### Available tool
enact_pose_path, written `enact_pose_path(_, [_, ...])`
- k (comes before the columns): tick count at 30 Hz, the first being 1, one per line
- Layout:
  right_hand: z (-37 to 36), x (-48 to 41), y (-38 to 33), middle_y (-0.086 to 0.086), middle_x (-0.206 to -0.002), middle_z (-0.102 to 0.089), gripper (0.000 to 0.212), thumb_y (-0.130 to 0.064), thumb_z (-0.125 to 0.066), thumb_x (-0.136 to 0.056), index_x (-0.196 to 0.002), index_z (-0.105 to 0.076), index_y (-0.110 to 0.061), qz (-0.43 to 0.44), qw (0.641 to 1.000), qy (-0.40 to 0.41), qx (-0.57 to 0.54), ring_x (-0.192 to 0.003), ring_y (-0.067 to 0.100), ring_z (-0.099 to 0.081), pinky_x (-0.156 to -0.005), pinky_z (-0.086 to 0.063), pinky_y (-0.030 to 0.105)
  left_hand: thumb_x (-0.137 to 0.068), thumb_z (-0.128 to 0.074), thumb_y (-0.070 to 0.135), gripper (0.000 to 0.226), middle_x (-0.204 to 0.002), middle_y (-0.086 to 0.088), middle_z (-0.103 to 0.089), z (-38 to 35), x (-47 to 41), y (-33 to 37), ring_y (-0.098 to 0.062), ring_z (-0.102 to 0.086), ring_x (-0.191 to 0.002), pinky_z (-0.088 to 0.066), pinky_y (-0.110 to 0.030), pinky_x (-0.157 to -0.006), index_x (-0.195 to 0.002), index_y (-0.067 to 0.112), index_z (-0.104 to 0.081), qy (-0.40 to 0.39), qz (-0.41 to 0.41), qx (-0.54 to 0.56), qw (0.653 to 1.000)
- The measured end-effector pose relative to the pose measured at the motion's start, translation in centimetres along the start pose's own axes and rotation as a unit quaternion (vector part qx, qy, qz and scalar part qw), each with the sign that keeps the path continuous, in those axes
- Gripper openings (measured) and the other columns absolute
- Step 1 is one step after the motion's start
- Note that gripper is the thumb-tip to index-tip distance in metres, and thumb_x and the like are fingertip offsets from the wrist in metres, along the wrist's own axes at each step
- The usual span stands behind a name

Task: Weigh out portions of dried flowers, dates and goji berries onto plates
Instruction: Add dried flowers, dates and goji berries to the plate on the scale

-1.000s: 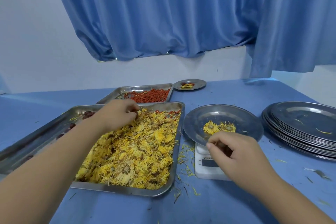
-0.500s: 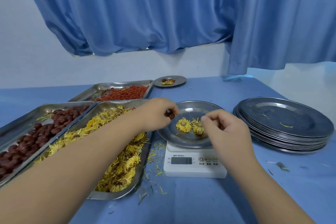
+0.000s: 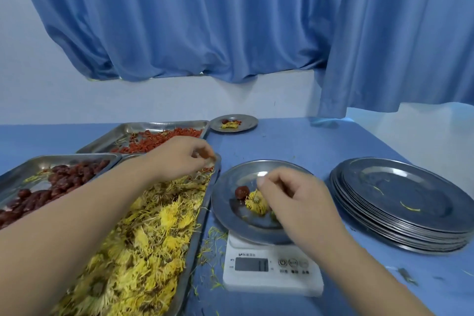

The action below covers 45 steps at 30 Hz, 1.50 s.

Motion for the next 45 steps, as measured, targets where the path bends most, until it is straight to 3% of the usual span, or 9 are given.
enact_pose_path(2, [0.2, -2.5, -0.6, 0.001, -0.055, -0.057, 0.033, -0.034, -0.059, -0.087, -0.067, -0.06, -0.009, 0.006, 0.998, -0.051, 0.037, -0.046, 0.002, -0.044, -0.047, -0.037, 0.014, -0.082, -0.061, 0.044, 0.013, -0.091, 0.019, -0.068, 1.1, -0.2, -1.3, 0.002, -0.06, -0.083, -0.043, -0.014, -0.068, -0.092, 0.038, -0.068, 0.01, 0.017, 0.007, 1.0])
enact_pose_path(5, [0.1, -5.8, -0.7, 0.01, -0.068, -0.063, 0.039, -0.043, -0.058, -0.087, -0.075, -0.061, -0.005, 0.0, 0.991, -0.105, 0.084, -0.048, 0.006, -0.048, -0.051, -0.044, 0.023, -0.086, -0.059, 0.024, 0.018, -0.098, 0.018, -0.066, 2.4, -0.3, -3.7, 0.0, -0.06, -0.087, -0.046, -0.019, -0.072, -0.099, 0.035, -0.067, 0.024, 0.049, -0.024, 0.998])
enact_pose_path(10, [-0.3, -9.5, 0.2, -0.002, -0.07, -0.068, 0.03, -0.044, -0.059, -0.085, -0.075, -0.065, -0.016, -0.027, 0.98, -0.161, 0.11, -0.052, 0.005, -0.058, -0.056, -0.05, 0.026, -0.09, -0.06, 0.018, 0.017, -0.099, 0.012, -0.065, 5.3, -0.8, -8.0, -0.007, -0.063, -0.083, -0.044, -0.018, -0.064, -0.102, 0.029, -0.065, 0.028, 0.11, -0.057, 0.992])
enact_pose_path(21, [0.3, -11.9, 3.3, 0.002, -0.068, -0.064, 0.028, -0.041, -0.059, -0.083, -0.067, -0.063, -0.019, -0.01, 0.979, -0.115, 0.166, -0.046, 0.001, -0.048, -0.05, -0.04, 0.013, -0.091, -0.056, 0.018, 0.018, -0.116, 0.003, -0.066, 2.8, -8.8, -14.5, -0.012, -0.055, -0.099, -0.042, -0.029, -0.091, -0.102, 0.024, -0.07, 0.018, 0.184, -0.101, 0.978])
enact_pose_path(23, [0.7, -12.1, 3.4, 0.002, -0.064, -0.063, 0.026, -0.038, -0.06, -0.083, -0.067, -0.063, -0.017, -0.018, 0.985, -0.107, 0.137, -0.044, 0.001, -0.047, -0.047, -0.039, 0.014, -0.092, -0.054, 0.017, 0.019, -0.113, 0.002, -0.067, 0.7, -10.4, -14.5, -0.011, -0.056, -0.094, -0.043, -0.028, -0.086, -0.102, 0.022, -0.07, 0.007, 0.188, -0.093, 0.978])
enact_pose_path(26, [1.1, -12.2, 3.4, 0.001, -0.064, -0.064, 0.028, -0.038, -0.059, -0.08, -0.068, -0.064, -0.014, -0.018, 0.987, -0.092, 0.128, -0.046, 0.002, -0.048, -0.049, -0.04, 0.014, -0.094, -0.053, 0.019, 0.023, -0.108, 0.002, -0.066, -1.4, -12.3, -14.0, -0.014, -0.058, -0.092, -0.039, -0.026, -0.08, -0.109, 0.019, -0.071, -0.051, 0.202, -0.097, 0.973])
enact_pose_path(31, [1.1, -12.1, 3.2, 0.002, -0.067, -0.063, 0.029, -0.039, -0.058, -0.082, -0.07, -0.063, -0.013, 0.002, 0.986, -0.09, 0.143, -0.048, 0.003, -0.046, -0.05, -0.039, 0.017, -0.095, -0.051, 0.013, 0.036, -0.131, -0.002, -0.061, -2.5, -13.8, -12.9, -0.021, -0.054, -0.118, -0.039, -0.035, -0.102, -0.128, 0.019, -0.064, -0.153, 0.241, -0.103, 0.953])
enact_pose_path(39, [0.4, -11.6, 2.9, -0.004, -0.061, -0.056, 0.027, -0.042, -0.054, -0.086, -0.071, -0.057, -0.019, 0.048, 0.974, -0.122, 0.182, -0.048, 0.006, -0.044, -0.048, -0.037, 0.021, -0.091, -0.054, 0.001, 0.029, -0.092, 0.009, -0.061, -2.5, -15.0, -12.2, -0.004, -0.052, -0.076, -0.042, -0.024, -0.069, -0.107, 0.016, -0.073, -0.153, 0.266, -0.107, 0.946])
enact_pose_path(45, [0.3, -11.6, 2.4, -0.002, -0.062, -0.056, 0.029, -0.041, -0.055, -0.088, -0.068, -0.057, -0.019, 0.066, 0.973, -0.125, 0.183, -0.049, 0.009, -0.044, -0.05, -0.042, 0.033, -0.087, -0.055, -0.003, 0.02, -0.088, -0.002, -0.063, -2.6, -14.7, -12.4, -0.015, -0.054, -0.07, -0.043, -0.024, -0.057, -0.089, 0.01, -0.071, -0.099, 0.258, -0.118, 0.954])
Point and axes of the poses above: each hand's wrist, its own x-axis away from the middle knuckle, its own z-axis out of the back of the hand, y = z × x, the point moved 1 cm from there along -x, towards the middle knuckle
